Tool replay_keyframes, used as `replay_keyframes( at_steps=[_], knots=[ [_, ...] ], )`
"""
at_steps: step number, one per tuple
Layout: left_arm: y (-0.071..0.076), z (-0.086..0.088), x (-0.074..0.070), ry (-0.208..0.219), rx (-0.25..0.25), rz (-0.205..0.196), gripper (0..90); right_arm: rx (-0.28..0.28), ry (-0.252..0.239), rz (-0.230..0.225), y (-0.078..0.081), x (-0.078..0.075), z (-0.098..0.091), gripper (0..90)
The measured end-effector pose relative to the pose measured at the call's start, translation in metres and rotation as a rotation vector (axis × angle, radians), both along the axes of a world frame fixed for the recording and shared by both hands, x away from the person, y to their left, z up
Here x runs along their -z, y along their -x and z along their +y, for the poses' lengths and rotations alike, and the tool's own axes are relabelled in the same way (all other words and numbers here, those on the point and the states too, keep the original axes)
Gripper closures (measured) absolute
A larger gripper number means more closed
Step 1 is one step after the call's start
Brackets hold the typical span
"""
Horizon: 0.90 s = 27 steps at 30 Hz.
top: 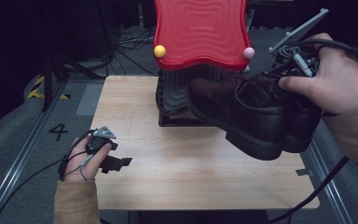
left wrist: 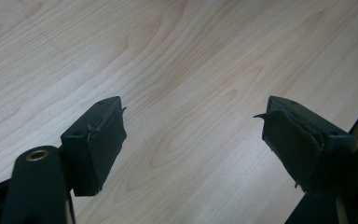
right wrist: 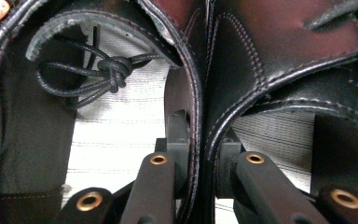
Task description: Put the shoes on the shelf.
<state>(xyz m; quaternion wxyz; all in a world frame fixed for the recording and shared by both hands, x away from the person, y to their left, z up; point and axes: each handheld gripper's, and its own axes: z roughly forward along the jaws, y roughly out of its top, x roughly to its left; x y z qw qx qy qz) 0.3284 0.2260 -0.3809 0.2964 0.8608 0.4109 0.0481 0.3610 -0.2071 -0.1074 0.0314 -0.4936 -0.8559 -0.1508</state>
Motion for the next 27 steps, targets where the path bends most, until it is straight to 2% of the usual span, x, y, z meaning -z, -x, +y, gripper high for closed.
replay_keyframes(
  at_steps=[13, 20, 25, 26, 27],
  knots=[
    [0.002, 0.005, -0.002, 0.018, -0.008, -0.003, 21.7, 0.0, 0.022, 0.017, -0.003, -0.04, 0.017, 81.5],
    [0.005, 0.009, 0.0, 0.031, -0.017, -0.001, 21.7, 0.02, 0.007, -0.028, -0.013, -0.07, 0.029, 81.5],
    [0.007, 0.013, 0.0, 0.038, -0.024, -0.008, 21.7, 0.057, 0.006, -0.063, -0.032, -0.083, 0.039, 81.5],
    [0.007, 0.015, 0.0, 0.035, -0.024, -0.002, 21.7, 0.07, 0.009, -0.073, -0.039, -0.087, 0.042, 81.5],
    [0.007, 0.015, 0.0, 0.035, -0.024, -0.002, 21.7, 0.07, 0.009, -0.073, -0.039, -0.087, 0.042, 81.5]
  ],
)
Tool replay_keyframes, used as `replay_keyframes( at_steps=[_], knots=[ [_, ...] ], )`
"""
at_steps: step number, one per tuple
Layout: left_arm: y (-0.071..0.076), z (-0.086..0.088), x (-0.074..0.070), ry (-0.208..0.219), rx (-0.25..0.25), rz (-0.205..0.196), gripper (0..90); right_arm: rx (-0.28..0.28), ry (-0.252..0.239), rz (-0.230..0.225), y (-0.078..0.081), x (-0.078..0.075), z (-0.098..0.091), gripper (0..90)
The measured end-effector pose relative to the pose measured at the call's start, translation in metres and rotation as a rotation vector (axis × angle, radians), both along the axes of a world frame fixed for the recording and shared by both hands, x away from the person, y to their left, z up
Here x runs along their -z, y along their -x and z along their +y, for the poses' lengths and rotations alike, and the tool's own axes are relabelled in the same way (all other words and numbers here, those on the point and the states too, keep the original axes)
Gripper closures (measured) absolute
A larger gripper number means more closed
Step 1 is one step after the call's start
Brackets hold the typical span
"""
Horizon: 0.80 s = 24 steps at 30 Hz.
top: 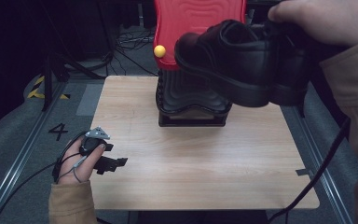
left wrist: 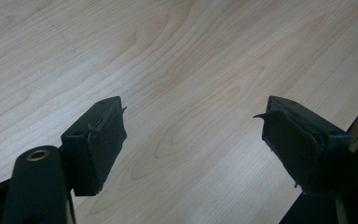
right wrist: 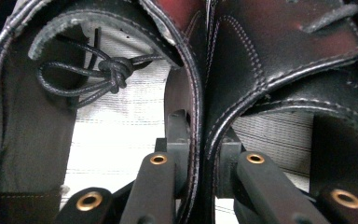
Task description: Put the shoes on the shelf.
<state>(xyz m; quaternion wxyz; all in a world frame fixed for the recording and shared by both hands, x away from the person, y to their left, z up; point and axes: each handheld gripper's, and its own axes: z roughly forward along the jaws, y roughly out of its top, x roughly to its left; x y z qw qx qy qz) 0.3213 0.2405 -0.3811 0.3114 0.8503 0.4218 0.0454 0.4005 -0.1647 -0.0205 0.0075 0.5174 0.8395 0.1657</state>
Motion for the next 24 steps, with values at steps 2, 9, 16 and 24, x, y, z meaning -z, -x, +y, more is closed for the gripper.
replay_keyframes(
  at_steps=[2, 9, 16, 24],
  knots=[
    [0.001, 0.002, 0.002, 0.005, -0.012, -0.001, 21.8, 0.022, -0.001, -0.017, -0.011, -0.004, 0.004, 81.5],
    [0.006, 0.009, 0.002, 0.008, -0.034, -0.006, 21.8, 0.088, -0.016, -0.073, -0.043, -0.014, 0.017, 81.5],
    [0.006, 0.014, 0.002, 0.017, -0.041, -0.008, 21.8, 0.13, -0.045, -0.13, -0.072, -0.018, 0.027, 81.5],
    [0.002, 0.012, 0.007, 0.013, -0.023, 0.007, 22.0, 0.203, -0.085, -0.203, -0.102, -0.017, 0.038, 81.3]
  ],
)
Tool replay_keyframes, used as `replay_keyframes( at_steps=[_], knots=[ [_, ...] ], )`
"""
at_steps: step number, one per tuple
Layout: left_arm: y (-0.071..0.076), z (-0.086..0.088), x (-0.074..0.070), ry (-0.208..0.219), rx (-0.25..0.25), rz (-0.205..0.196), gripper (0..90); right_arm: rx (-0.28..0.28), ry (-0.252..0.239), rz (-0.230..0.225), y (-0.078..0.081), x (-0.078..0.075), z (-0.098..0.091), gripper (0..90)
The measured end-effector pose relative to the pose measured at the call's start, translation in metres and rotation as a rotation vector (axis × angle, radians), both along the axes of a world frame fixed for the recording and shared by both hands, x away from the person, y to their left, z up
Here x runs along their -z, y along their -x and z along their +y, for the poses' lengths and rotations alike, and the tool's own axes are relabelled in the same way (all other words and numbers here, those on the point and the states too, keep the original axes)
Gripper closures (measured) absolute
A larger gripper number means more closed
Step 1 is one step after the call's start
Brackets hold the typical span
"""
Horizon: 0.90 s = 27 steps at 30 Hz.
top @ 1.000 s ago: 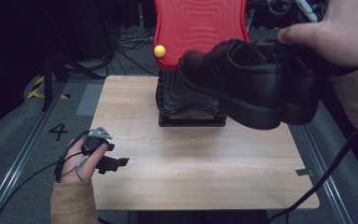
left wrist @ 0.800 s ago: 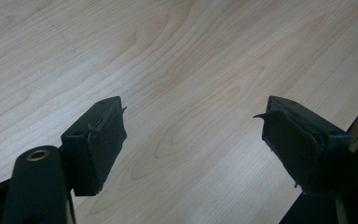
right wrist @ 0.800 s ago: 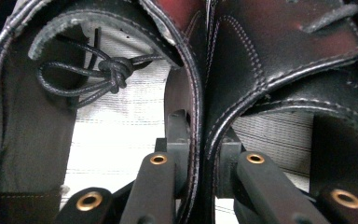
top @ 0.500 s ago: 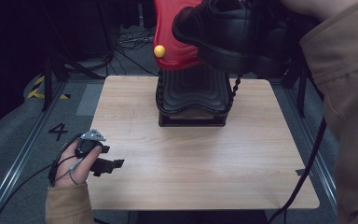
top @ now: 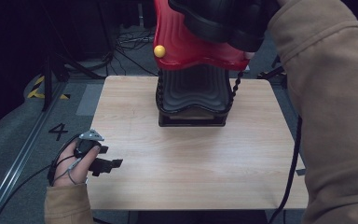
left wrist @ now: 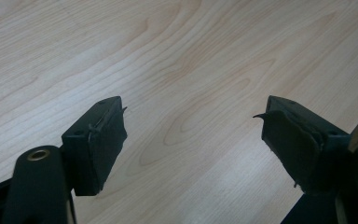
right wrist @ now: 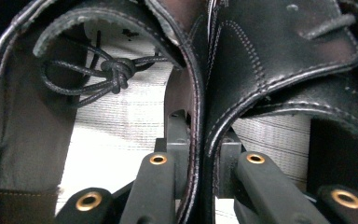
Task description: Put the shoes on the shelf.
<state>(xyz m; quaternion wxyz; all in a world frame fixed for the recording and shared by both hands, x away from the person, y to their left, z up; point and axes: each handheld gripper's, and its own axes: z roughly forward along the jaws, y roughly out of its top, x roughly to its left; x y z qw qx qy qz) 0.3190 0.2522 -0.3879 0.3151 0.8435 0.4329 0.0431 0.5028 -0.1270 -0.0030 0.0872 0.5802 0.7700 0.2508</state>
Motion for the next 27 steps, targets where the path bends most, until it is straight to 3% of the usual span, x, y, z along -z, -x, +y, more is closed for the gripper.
replay_keyframes(
  at_steps=[11, 27],
  knots=[
    [0.001, 0.002, -0.003, 0.019, -0.001, -0.014, 21.9, 0.078, 0.088, -0.095, -0.03, 0.017, 0.025, 81.0],
    [0.0, -0.001, -0.003, 0.024, 0.008, -0.014, 21.9, 0.077, 0.093, -0.223, -0.047, 0.05, 0.029, 80.6]
  ],
)
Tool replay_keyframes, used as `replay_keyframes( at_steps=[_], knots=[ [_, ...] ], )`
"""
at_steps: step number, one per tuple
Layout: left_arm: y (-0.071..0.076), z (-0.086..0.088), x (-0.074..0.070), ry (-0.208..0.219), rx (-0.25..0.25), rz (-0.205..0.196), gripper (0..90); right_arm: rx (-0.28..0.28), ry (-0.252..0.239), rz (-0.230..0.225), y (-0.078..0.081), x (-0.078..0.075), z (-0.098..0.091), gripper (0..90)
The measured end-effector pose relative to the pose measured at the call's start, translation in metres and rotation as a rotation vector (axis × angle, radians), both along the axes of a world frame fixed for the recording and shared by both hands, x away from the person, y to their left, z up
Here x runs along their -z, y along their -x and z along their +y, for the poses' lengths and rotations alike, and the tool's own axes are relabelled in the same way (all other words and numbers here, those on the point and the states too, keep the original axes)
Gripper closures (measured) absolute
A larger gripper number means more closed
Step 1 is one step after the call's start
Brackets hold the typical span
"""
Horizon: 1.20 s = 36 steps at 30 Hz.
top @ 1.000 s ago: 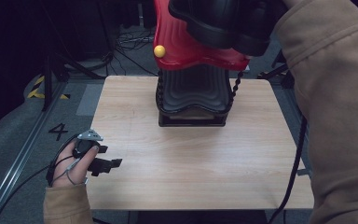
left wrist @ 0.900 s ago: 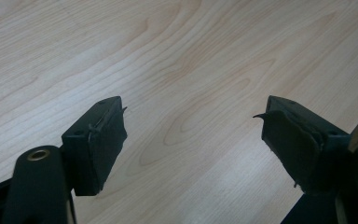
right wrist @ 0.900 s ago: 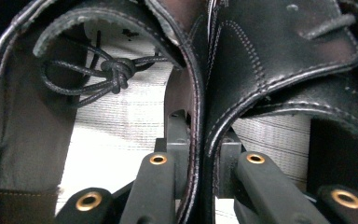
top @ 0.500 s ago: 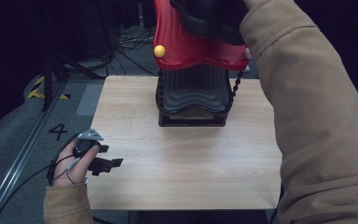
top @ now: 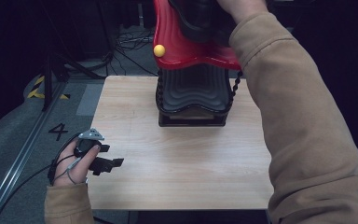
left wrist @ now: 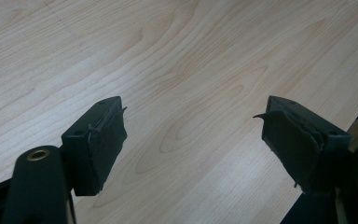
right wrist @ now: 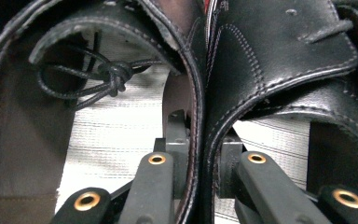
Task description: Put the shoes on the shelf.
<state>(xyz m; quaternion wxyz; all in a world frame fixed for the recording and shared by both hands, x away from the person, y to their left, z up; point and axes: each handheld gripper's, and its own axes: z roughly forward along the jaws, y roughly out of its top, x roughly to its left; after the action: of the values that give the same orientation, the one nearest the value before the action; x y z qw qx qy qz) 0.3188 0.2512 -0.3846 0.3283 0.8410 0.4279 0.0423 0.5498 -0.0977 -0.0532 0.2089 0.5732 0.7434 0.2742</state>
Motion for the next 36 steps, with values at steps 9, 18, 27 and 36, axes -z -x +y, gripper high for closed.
replay_keyframes(
  at_steps=[9, 18, 27, 36],
  knots=[
    [-0.002, -0.005, 0.0, -0.01, 0.014, 0.007, 21.9, -0.012, -0.019, -0.066, -0.01, 0.047, 0.0, 80.0],
    [-0.003, -0.006, 0.002, -0.007, 0.011, 0.011, 21.9, -0.007, -0.021, -0.111, -0.014, 0.052, 0.008, 79.1],
    [-0.004, -0.004, 0.003, -0.002, 0.005, 0.012, 21.9, 0.02, -0.083, -0.082, -0.023, 0.045, 0.008, 78.5],
    [-0.003, -0.004, 0.002, -0.005, 0.01, 0.011, 21.9, 0.007, -0.025, -0.119, -0.021, 0.049, 0.014, 76.3]
  ],
)
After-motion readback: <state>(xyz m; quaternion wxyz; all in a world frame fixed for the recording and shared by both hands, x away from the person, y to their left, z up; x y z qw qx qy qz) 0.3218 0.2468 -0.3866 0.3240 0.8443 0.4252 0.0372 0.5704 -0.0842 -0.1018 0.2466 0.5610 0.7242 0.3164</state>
